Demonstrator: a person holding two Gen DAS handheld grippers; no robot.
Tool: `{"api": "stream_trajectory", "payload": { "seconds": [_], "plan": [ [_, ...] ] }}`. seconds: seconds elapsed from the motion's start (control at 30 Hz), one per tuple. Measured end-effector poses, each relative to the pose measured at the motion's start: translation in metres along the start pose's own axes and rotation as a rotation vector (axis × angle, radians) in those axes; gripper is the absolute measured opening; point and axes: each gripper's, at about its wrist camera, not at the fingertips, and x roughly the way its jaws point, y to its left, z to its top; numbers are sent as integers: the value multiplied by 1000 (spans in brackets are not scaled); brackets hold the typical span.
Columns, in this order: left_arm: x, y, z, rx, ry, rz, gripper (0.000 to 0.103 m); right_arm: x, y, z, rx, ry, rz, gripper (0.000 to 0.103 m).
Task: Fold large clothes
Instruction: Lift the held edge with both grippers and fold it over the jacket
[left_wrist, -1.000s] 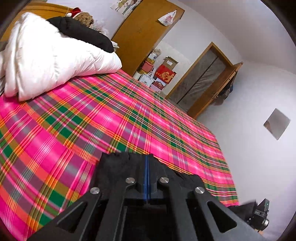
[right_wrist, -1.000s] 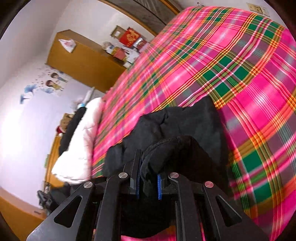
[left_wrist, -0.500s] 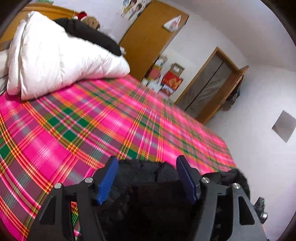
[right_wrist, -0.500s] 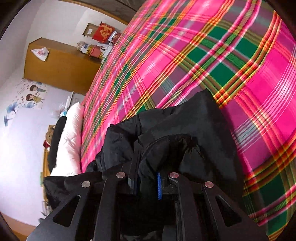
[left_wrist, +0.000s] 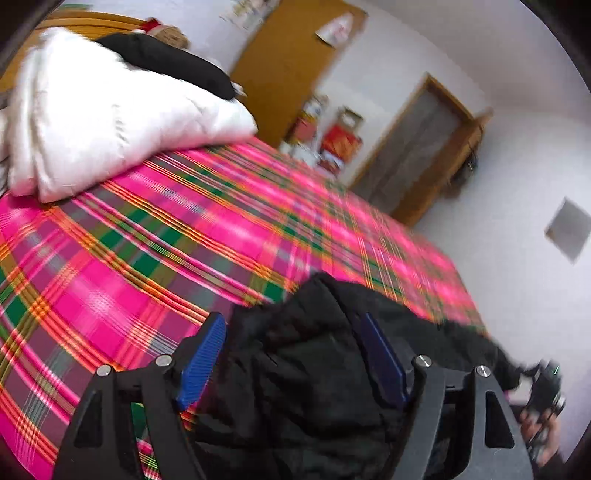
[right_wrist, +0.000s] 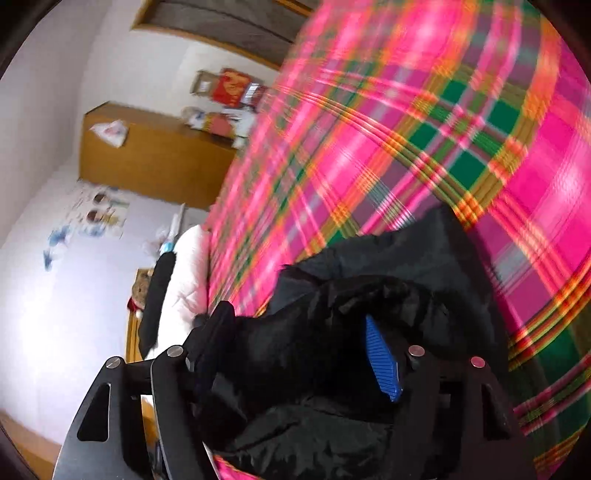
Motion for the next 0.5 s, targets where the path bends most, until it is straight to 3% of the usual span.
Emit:
{"api": "stream_trajectory", "payload": {
  "seconds": [0.27,0.5],
  "plan": [
    [38,-5,-9,47,144,16,78,-21,17,-13,-354,-97,-135,70],
    [44,-24,-11,92,119,-20,78,19,1,-10,-523,31,-212,70]
  ]
}}
